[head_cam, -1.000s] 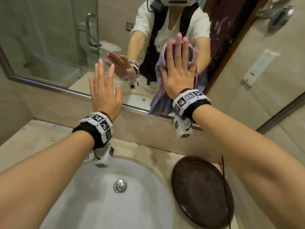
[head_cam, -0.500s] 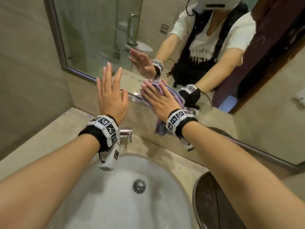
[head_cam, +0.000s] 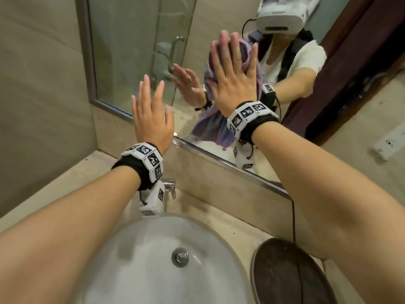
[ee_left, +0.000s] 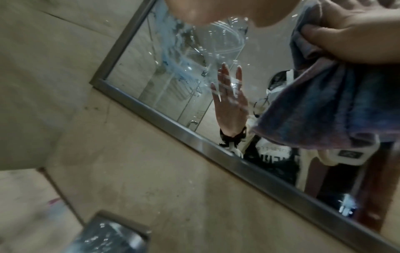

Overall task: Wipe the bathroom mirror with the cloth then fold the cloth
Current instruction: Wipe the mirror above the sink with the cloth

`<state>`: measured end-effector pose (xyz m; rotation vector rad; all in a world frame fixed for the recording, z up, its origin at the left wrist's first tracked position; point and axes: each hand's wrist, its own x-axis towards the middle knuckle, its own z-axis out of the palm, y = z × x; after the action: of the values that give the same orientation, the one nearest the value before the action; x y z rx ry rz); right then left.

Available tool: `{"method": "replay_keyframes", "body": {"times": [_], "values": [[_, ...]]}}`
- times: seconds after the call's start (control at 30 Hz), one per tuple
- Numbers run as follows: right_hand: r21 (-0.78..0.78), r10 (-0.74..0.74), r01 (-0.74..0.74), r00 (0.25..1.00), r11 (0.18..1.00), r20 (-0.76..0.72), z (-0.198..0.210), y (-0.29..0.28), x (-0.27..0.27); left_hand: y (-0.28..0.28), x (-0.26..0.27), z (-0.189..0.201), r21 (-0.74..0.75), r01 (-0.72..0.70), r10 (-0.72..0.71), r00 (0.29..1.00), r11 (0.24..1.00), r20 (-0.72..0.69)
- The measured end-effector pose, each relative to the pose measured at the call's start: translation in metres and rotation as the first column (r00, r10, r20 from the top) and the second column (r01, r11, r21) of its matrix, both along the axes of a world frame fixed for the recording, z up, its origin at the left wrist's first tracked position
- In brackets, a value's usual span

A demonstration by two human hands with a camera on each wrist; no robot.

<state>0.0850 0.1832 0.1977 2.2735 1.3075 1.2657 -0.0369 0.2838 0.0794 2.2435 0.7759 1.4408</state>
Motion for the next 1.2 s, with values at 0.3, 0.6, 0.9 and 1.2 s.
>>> {"method": "replay_keyframes", "body": {"times": [0.3,0.6,0.9,1.2], "values": [[-0.514,0.149,-0.206,0.977,0.833,-0.151,-0.139,0.028,0.019,0.038,-0.052,-0.060,-0.041,-0.092,0.089,0.994,0.995,-0.062],[-0.335,0.121,-0.162,0.983,0.928,-0.139,-0.113,0.020,0.019,0.081,-0.067,-0.026,0.060,-0.031,0.036,0.996,0.998,-0.086],[0.373,-0.181,0.244,0.964,0.895,-0.197,0.032,0.041,-0.010,0.137,-0.075,0.058,0.243,0.029,-0.051,0.995,0.970,0.085],[0.406,-0.247,0.314,0.946,0.858,-0.210,0.142,0.072,-0.030,0.202,-0.106,0.179,0.315,-0.125,0.045,0.968,0.941,0.247]]}}
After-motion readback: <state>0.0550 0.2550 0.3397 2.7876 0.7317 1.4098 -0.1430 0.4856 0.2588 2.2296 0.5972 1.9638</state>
